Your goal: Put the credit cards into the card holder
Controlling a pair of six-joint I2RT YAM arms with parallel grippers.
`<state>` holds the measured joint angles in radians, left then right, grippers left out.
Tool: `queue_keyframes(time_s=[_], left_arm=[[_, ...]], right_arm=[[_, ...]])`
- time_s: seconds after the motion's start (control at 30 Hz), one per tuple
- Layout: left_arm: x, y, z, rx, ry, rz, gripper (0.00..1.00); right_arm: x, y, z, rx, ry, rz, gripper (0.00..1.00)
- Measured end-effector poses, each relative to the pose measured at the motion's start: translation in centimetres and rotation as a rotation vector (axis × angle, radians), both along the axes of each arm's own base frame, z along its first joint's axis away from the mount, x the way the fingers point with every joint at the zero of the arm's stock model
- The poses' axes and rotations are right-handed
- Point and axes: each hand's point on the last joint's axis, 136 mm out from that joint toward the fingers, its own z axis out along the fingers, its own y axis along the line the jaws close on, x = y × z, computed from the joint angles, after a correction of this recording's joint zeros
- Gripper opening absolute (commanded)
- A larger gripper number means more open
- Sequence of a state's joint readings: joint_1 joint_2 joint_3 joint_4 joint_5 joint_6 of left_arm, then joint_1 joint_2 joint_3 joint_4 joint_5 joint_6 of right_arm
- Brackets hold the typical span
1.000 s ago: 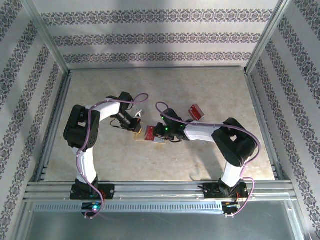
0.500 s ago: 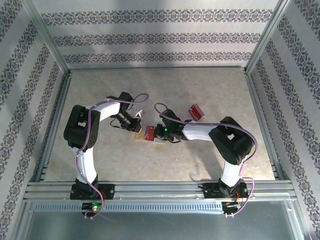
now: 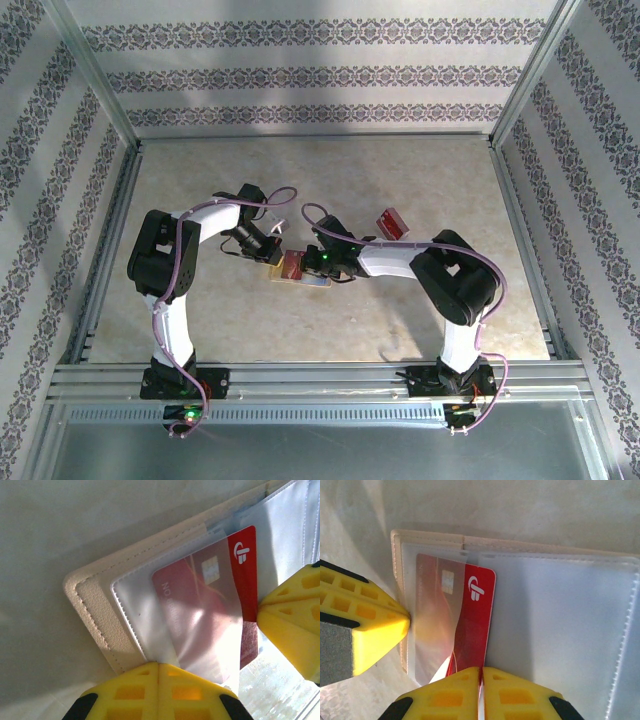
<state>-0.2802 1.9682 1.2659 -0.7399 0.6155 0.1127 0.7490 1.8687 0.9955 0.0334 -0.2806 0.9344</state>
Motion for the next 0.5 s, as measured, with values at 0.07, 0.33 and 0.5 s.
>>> queue_keyframes(time_s=[0.07, 0.33, 0.5], left_arm=[[0.0, 0.0, 0.0, 0.000, 0.000, 0.000, 0.01], [0.6, 0.1, 2.3, -0.002, -0.072, 0.006, 0.01], [0.4, 0.2, 2.9, -0.008, -0.089, 0.014, 0.01]], right_arm=[[0.0, 0.2, -0.1, 0.000, 0.000, 0.003, 0.12], [0.0, 0.9, 0.1, 0.009, 0.000, 0.016, 0.12], [0.1, 1.2, 0.2, 0.010, -0.001, 0.020, 0.13]])
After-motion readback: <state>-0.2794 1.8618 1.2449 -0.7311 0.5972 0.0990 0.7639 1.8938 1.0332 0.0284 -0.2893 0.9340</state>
